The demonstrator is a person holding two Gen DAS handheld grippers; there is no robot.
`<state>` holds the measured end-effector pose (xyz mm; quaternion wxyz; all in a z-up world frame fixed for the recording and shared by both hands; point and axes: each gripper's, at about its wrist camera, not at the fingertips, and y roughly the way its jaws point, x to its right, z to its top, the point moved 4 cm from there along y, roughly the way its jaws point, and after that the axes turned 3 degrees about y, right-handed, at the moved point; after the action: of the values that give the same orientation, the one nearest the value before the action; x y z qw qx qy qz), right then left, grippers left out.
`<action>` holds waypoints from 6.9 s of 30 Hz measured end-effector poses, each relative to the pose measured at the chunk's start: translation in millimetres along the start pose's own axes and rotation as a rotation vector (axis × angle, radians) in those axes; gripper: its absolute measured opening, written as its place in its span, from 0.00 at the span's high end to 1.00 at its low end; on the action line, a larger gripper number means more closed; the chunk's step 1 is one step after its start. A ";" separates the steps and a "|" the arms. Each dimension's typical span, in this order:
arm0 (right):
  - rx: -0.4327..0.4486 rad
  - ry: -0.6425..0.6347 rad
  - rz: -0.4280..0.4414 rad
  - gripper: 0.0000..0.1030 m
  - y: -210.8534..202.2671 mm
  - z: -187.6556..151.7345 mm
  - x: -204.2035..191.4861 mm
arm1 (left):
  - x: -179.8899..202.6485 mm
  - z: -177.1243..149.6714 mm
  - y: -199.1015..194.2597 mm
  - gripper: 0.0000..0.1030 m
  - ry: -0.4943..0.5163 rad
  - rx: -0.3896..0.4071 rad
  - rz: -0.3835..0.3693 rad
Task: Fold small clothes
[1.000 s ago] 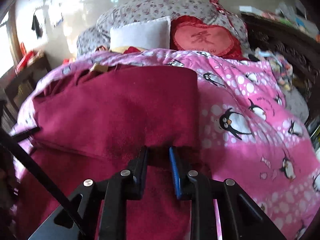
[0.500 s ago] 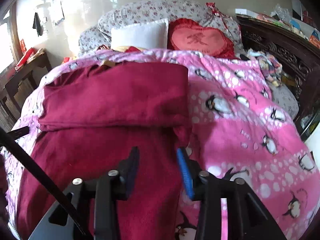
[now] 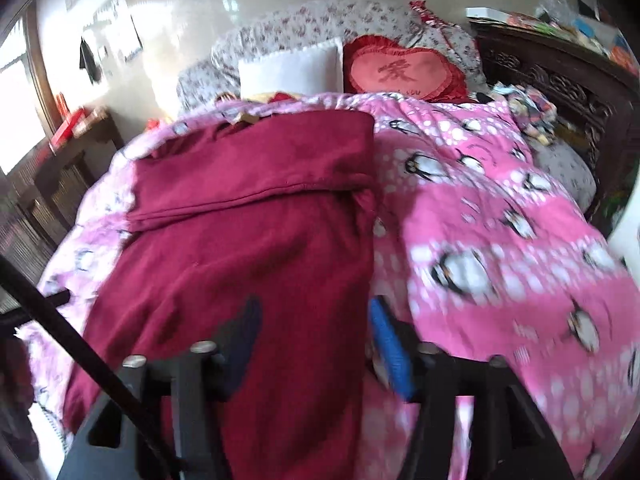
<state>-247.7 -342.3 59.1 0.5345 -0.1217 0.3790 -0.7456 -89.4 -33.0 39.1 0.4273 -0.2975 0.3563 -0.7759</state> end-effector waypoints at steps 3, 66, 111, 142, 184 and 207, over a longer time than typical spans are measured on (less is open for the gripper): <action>-0.007 0.043 0.046 0.23 -30.1 -27.9 18.2 | -1.0 -21.0 -7.6 0.16 0.039 -0.022 -0.018; -0.012 0.226 0.537 0.90 -67.2 -108.9 36.7 | 13.0 -103.0 -10.5 0.88 0.047 -0.173 -0.133; 0.103 0.335 0.353 0.37 143.7 187.4 55.9 | 9.2 261.5 118.0 0.79 -0.142 -0.058 -0.266; 0.028 -0.017 0.014 0.43 184.5 195.1 -7.1 | 0.4 216.6 128.3 0.23 0.012 0.033 0.022; -0.080 -0.243 0.227 0.43 251.0 166.9 -283.3 | -59.0 94.0 92.6 0.17 -0.155 0.023 -0.035; -0.019 -0.352 0.169 0.81 223.5 174.6 -281.4 | -63.1 93.6 97.9 0.11 -0.171 0.022 -0.059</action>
<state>124.5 -199.6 86.0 0.6521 -0.2229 0.2955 -0.6616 55.3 -43.0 3.4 0.4362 -0.3684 0.3010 -0.7639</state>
